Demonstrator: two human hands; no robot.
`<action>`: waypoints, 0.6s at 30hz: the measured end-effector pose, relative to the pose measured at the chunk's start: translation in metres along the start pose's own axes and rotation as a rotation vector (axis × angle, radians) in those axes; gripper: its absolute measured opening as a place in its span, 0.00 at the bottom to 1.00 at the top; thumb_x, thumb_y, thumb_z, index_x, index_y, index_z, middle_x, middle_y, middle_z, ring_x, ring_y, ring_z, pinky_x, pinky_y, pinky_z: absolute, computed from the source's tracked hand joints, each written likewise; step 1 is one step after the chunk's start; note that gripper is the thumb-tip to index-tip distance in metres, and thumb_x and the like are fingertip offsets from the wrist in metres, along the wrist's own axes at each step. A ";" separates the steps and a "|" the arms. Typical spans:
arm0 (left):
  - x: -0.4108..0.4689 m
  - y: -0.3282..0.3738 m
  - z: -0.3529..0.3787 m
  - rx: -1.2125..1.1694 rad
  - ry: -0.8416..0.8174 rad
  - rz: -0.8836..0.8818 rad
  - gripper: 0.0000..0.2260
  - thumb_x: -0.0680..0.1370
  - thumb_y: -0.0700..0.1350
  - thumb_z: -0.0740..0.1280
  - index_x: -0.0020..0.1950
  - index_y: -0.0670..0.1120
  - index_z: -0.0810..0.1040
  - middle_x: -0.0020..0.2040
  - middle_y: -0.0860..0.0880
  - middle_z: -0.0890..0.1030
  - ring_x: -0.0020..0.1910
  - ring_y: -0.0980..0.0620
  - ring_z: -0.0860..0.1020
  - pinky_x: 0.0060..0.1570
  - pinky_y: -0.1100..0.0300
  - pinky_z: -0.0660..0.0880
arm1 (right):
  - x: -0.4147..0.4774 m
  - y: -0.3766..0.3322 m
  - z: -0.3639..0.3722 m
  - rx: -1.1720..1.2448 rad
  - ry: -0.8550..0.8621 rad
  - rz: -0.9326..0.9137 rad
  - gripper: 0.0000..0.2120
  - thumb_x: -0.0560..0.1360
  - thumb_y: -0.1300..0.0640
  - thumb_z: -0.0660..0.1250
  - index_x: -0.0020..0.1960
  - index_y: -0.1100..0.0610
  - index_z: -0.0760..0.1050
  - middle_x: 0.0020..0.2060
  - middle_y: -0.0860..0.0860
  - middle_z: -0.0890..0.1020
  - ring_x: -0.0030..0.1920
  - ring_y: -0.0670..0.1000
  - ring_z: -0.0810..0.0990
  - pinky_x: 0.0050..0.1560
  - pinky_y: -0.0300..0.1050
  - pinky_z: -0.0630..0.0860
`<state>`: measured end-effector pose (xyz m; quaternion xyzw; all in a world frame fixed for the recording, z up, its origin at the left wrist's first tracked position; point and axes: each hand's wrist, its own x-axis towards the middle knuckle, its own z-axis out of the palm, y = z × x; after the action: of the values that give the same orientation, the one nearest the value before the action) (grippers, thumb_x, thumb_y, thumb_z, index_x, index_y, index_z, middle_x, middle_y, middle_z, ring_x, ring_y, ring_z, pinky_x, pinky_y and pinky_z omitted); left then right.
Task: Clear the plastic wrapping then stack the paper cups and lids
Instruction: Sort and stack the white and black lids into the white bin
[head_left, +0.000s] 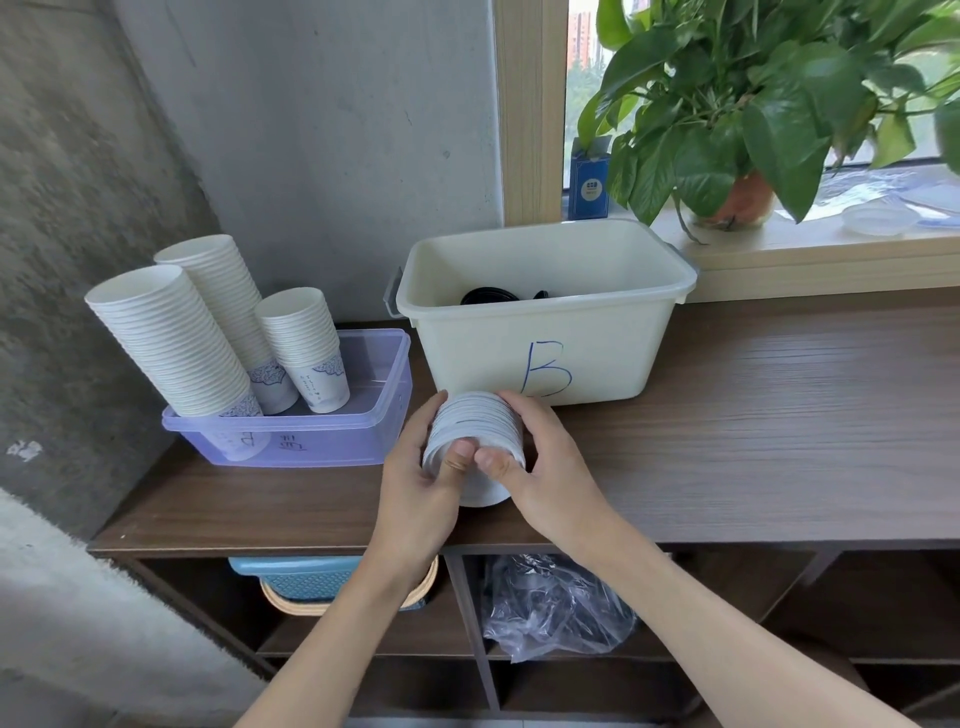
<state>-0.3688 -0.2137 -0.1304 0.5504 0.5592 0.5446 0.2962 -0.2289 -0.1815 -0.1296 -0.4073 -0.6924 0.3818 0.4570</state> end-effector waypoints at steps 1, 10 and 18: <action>0.000 0.000 0.000 -0.013 0.015 -0.004 0.29 0.75 0.55 0.67 0.74 0.48 0.69 0.69 0.52 0.76 0.67 0.56 0.74 0.68 0.52 0.71 | 0.000 -0.001 0.000 0.005 -0.008 0.000 0.22 0.74 0.57 0.71 0.64 0.46 0.68 0.58 0.41 0.73 0.57 0.28 0.69 0.55 0.21 0.62; 0.003 -0.005 -0.001 -0.118 0.069 -0.026 0.15 0.75 0.55 0.68 0.62 0.58 0.75 0.57 0.53 0.83 0.58 0.54 0.81 0.57 0.60 0.76 | 0.002 -0.002 0.000 0.098 -0.098 0.016 0.17 0.78 0.54 0.66 0.65 0.44 0.67 0.59 0.43 0.79 0.60 0.39 0.76 0.61 0.34 0.71; 0.003 -0.008 0.002 -0.112 0.082 -0.034 0.14 0.79 0.43 0.68 0.64 0.49 0.74 0.57 0.49 0.82 0.56 0.54 0.81 0.55 0.62 0.76 | 0.004 0.003 0.001 0.122 -0.096 0.043 0.17 0.79 0.56 0.66 0.66 0.48 0.67 0.59 0.43 0.78 0.60 0.40 0.75 0.61 0.34 0.70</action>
<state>-0.3693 -0.2091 -0.1373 0.5008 0.5485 0.5921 0.3126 -0.2304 -0.1768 -0.1315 -0.3749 -0.6802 0.4520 0.4387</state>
